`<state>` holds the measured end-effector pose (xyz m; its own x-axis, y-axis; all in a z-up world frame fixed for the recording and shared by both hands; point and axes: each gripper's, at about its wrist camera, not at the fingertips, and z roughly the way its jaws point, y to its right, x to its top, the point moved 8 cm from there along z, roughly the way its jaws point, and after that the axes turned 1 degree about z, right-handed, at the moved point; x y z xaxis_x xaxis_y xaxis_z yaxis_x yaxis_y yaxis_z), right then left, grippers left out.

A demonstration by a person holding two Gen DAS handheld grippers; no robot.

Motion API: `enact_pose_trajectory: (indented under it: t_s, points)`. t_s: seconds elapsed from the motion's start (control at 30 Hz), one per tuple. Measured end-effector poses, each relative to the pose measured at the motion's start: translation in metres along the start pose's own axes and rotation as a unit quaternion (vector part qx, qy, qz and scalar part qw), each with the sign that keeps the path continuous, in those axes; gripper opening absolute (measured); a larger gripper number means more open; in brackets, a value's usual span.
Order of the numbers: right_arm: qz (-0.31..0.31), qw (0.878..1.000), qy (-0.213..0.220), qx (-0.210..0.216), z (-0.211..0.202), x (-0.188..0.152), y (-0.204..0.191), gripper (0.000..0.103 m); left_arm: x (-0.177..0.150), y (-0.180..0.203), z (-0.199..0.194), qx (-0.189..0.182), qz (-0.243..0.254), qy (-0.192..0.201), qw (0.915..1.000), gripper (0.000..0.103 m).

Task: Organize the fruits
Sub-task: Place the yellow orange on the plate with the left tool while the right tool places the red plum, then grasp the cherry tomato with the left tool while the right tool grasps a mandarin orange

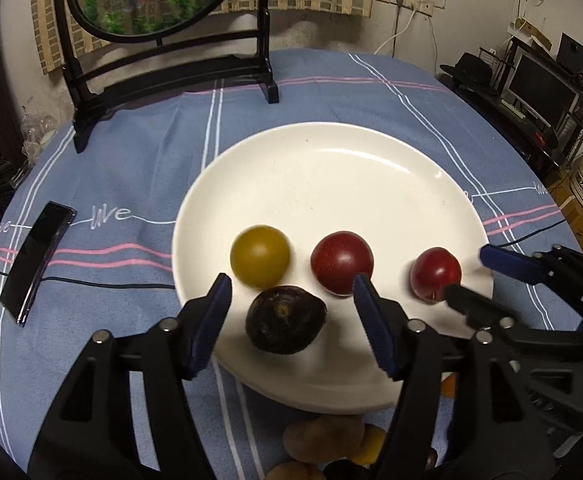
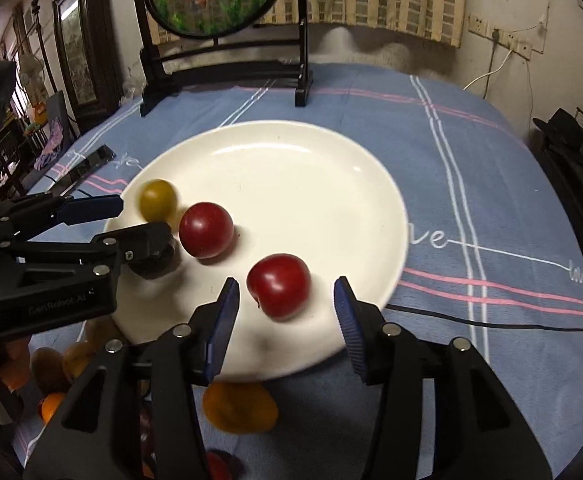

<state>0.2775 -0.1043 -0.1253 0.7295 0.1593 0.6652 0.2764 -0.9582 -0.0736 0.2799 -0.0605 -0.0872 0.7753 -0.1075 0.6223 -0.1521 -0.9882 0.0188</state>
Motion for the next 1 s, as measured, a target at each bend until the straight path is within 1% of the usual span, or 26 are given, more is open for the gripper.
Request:
enact_pose_trajectory:
  t_s: [0.13, 0.23, 0.27, 0.3, 0.33, 0.6, 0.73, 0.9, 1.0]
  points:
    - [0.007, 1.000, 0.014, 0.006, -0.020, -0.007, 0.002, 0.050, -0.008, -0.001, -0.017, 0.003, 0.003, 0.011, 0.9999, 0.070]
    - [0.003, 1.000, 0.022, 0.004, -0.036, -0.018, 0.001, 0.051, -0.016, -0.006, -0.031, 0.014, 0.006, 0.020, 0.9997, 0.073]
    - [0.003, 1.000, 0.024, 0.002, -0.041, -0.023, 0.001, 0.053, -0.020, -0.008, -0.035, 0.015, 0.004, 0.022, 0.9996, 0.074]
    - [0.005, 1.000, 0.025, 0.002, -0.045, -0.028, 0.002, 0.062, -0.023, -0.009, -0.039, 0.015, 0.003, 0.024, 0.9996, 0.074]
    - [0.008, 1.000, 0.028, 0.001, -0.049, -0.032, 0.002, 0.062, -0.028, -0.011, -0.045, 0.014, 0.002, 0.025, 0.9996, 0.075]
    - [0.018, 0.999, 0.032, 0.007, -0.081, -0.076, -0.007, 0.062, -0.075, -0.027, -0.080, 0.021, -0.008, 0.028, 0.9993, 0.078]
    - [0.019, 0.999, 0.024, 0.011, -0.088, -0.096, -0.016, 0.062, -0.098, -0.033, -0.096, 0.021, -0.012, 0.030, 0.9992, 0.080]
    - [0.023, 0.999, 0.022, 0.022, -0.099, -0.121, -0.029, 0.062, -0.120, -0.037, -0.114, 0.025, -0.009, 0.037, 0.9990, 0.082]
    - [0.018, 0.999, 0.018, 0.028, -0.105, -0.136, -0.040, 0.062, -0.137, -0.037, -0.121, 0.021, -0.005, 0.033, 0.9992, 0.082]
